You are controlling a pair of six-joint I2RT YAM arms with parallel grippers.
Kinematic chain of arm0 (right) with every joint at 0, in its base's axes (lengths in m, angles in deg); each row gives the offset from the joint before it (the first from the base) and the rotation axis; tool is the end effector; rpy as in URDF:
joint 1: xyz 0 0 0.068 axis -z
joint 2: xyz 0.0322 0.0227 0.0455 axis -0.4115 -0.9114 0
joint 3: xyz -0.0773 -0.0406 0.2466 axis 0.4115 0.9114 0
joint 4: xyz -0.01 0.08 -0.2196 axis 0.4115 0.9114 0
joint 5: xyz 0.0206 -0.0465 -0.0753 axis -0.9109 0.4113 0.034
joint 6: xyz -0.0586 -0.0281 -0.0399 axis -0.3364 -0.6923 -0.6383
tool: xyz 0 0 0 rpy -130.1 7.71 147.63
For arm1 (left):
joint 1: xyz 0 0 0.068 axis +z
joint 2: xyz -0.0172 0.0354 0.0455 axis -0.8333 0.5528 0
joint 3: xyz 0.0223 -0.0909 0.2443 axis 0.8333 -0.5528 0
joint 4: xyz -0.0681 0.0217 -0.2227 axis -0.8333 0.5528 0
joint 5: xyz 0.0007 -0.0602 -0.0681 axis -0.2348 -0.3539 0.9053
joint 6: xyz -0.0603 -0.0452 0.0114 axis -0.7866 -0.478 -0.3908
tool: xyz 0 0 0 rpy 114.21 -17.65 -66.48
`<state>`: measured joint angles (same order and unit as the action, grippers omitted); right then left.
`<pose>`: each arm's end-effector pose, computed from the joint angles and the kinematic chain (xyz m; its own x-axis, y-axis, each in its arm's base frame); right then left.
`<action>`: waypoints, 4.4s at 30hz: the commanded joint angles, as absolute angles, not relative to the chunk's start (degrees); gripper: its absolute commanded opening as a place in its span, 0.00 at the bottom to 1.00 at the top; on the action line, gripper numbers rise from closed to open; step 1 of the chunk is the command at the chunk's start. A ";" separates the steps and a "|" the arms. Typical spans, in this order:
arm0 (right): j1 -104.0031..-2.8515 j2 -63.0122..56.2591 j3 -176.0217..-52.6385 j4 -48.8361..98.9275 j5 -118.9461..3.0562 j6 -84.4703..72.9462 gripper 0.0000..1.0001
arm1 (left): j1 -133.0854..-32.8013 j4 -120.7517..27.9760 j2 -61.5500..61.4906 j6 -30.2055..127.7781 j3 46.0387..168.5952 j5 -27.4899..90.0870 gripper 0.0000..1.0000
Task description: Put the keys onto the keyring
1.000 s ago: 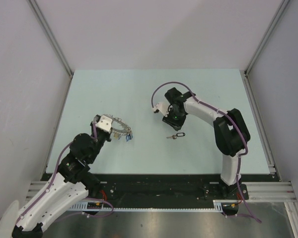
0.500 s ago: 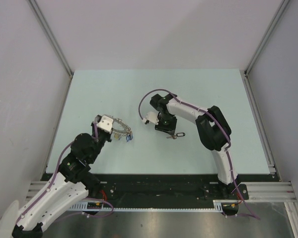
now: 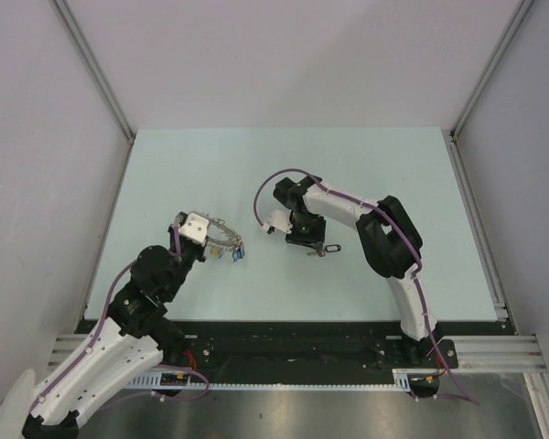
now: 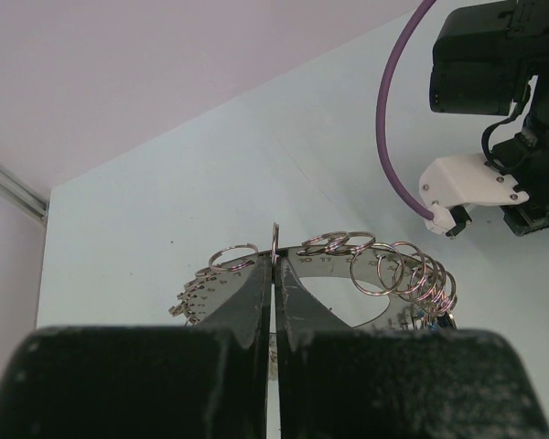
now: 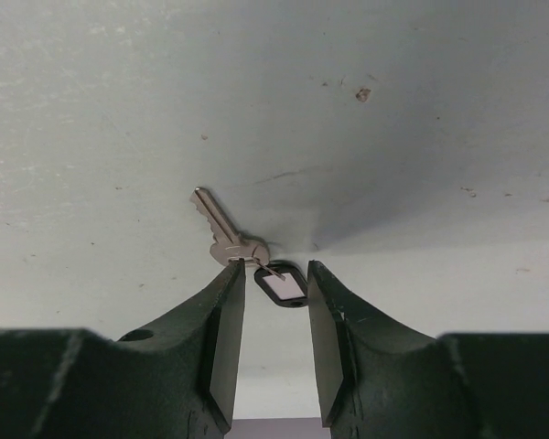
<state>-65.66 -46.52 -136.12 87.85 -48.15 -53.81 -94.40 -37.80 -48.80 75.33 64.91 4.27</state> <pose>0.2874 0.2498 0.1401 -0.1291 -0.9913 0.0275 -0.9914 0.1284 -0.0261 0.1240 -0.0704 0.2905 0.0404 0.2786 -0.9596 0.3300 0.9027 0.2760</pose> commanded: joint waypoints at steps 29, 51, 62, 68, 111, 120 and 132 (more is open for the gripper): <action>-65.61 -44.56 -139.68 91.78 -49.07 -52.13 0.00 | -93.97 -43.58 -48.89 74.96 65.56 5.11 0.02; -71.40 0.69 -87.50 15.39 -35.10 -33.07 0.00 | -93.97 -44.02 -48.98 74.87 64.85 4.23 0.02; -81.16 -7.25 -72.18 -23.60 -29.75 -20.92 0.00 | -93.97 -47.80 -49.60 74.95 62.93 2.39 0.02; -86.43 -20.00 -70.87 -43.88 -20.98 -20.14 0.00 | -93.97 -49.99 -50.74 75.66 61.25 0.80 0.02; -68.25 18.74 -65.93 26.62 -52.40 -2.01 0.56 | -94.06 -50.88 -53.20 75.66 61.16 3.17 0.03; -63.94 4.94 -80.51 36.80 -65.60 -10.98 0.53 | -94.06 -50.00 -52.23 75.66 61.51 3.88 0.05; -64.91 -6.84 -85.19 43.18 -65.15 -29.09 0.49 | -94.06 -49.73 -52.32 75.75 61.69 4.58 0.05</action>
